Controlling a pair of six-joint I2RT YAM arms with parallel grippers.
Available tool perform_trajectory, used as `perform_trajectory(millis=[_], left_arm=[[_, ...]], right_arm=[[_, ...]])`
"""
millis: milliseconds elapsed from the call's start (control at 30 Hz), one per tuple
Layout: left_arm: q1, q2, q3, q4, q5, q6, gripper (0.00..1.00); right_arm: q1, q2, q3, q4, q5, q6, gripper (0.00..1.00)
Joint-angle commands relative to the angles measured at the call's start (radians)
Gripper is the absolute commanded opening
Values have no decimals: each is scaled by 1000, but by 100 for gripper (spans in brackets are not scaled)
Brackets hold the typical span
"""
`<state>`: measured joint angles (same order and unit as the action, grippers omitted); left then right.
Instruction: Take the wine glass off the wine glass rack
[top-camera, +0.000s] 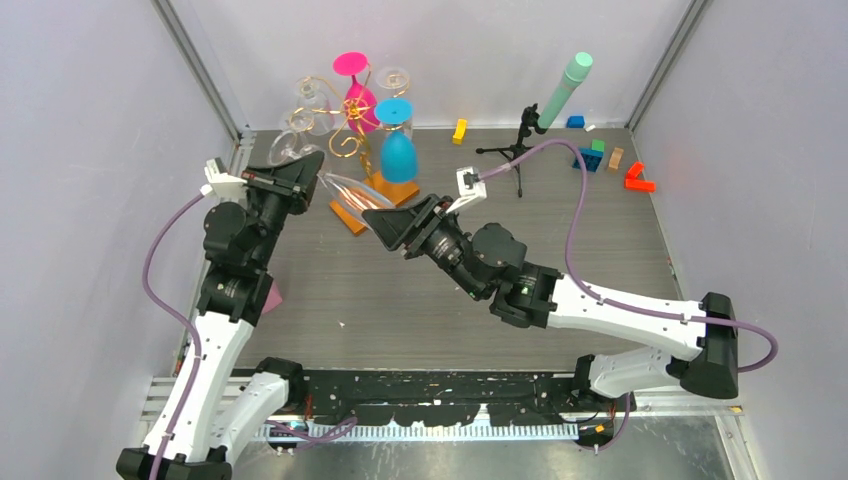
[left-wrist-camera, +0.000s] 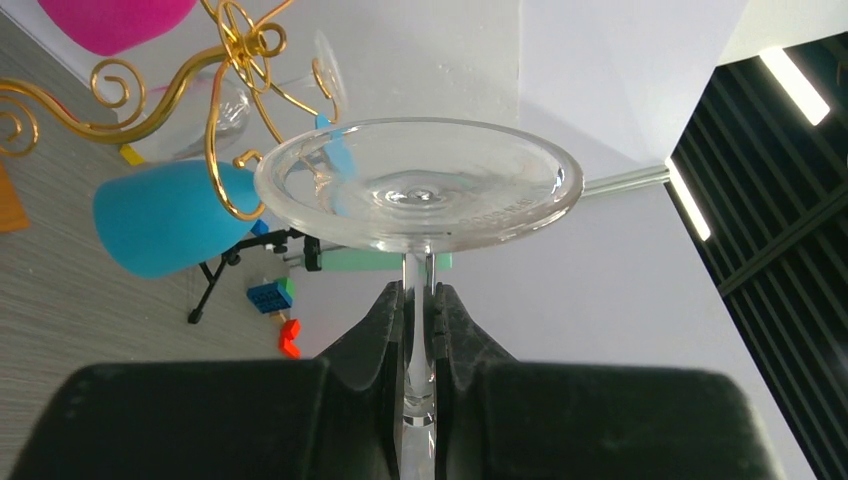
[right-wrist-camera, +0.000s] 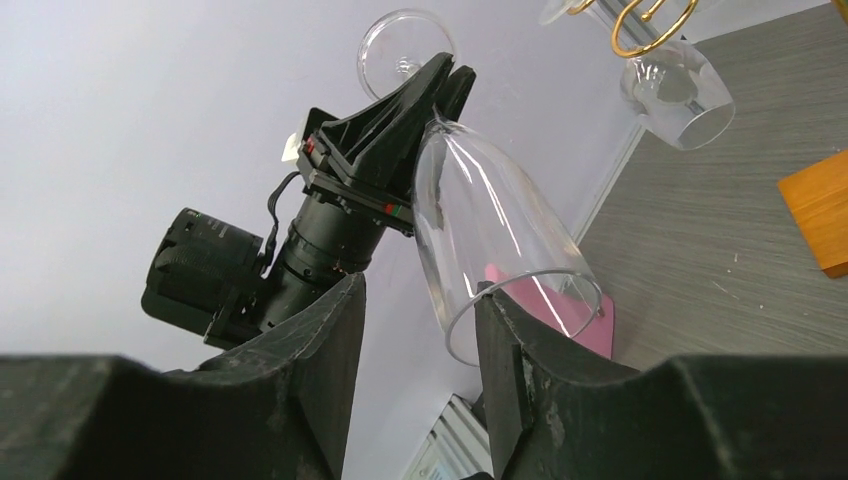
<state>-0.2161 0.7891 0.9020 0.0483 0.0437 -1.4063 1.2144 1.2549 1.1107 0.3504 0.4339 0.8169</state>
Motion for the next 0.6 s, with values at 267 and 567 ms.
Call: perform_trajectory(millis=[267, 567], left_arm=[[-5, -67, -25, 80, -4, -46, 0], [-5, -80, -49, 105, 9, -57, 0]], right_arm=[[-20, 60, 63, 82, 4, 108, 33], [-59, 78, 37, 123, -19, 242, 25]])
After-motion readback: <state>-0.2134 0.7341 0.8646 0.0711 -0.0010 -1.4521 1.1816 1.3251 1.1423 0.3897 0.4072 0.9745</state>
